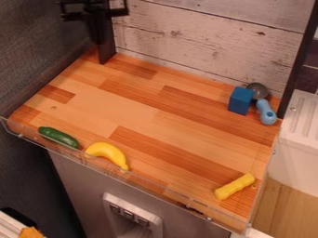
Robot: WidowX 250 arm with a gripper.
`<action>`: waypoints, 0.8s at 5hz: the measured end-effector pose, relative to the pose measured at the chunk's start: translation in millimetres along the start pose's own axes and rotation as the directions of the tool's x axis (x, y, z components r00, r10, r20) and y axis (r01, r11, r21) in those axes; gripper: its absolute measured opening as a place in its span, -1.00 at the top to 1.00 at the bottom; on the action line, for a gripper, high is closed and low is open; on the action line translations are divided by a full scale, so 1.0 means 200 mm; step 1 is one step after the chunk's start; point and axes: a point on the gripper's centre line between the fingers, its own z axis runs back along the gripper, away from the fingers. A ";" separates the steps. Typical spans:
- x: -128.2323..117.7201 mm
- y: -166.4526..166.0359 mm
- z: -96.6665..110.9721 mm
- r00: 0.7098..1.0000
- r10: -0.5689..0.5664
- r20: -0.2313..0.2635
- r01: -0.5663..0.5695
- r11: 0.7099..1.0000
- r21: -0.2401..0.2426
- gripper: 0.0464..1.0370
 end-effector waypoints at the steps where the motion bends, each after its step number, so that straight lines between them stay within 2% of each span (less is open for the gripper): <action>1: 0.08 0.08 0.01 0.987 0.162 0.004 -0.162 0.987 -0.015 0.97; 2: 0.16 0.08 0.01 0.980 0.199 0.004 -0.199 0.980 -0.023 0.91; 3: 0.19 0.08 0.02 0.994 0.107 -0.022 -0.107 0.994 -0.011 0.63; 4: 0.20 0.05 0.02 0.998 -0.050 -0.039 0.050 0.999 0.000 0.08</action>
